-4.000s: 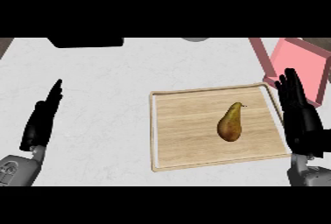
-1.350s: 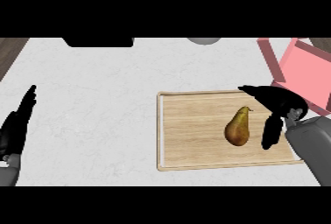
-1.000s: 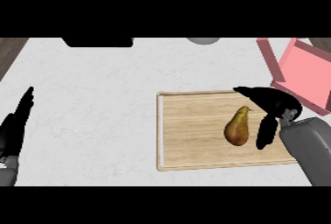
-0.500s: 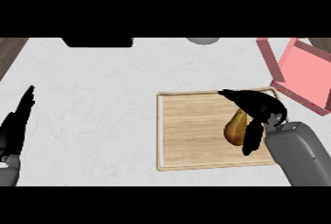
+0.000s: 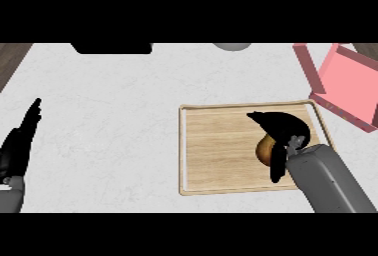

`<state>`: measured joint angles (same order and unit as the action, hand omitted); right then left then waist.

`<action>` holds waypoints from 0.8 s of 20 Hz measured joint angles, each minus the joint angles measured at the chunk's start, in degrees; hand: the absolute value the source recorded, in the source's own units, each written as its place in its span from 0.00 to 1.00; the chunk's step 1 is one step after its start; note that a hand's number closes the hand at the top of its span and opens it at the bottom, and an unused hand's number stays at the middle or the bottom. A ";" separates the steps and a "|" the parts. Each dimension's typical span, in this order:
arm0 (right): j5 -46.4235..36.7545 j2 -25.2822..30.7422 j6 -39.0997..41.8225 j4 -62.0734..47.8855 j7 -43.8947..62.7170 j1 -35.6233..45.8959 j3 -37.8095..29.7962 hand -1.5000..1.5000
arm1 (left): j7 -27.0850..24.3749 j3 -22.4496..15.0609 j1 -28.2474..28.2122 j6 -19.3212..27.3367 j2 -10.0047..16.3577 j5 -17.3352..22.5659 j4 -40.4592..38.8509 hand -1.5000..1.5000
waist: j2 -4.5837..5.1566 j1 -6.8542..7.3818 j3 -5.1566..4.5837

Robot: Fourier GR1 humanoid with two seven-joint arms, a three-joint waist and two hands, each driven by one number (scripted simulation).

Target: Pick the pear from the tray and place it in the cardboard box

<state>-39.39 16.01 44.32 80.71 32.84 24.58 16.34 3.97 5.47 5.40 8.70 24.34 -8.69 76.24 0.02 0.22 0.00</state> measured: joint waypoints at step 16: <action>-6.33 19.14 -20.51 -10.56 -33.02 -1.12 -7.69 1.00 | -1.04 2.47 -1.27 0.01 -1.31 -0.87 0.54 0.50 | 0.24 -1.83 0.35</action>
<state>-45.72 35.15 23.81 70.15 -0.18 23.46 8.66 2.94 7.94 4.12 8.71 23.03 -9.57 76.78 0.25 -1.61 0.35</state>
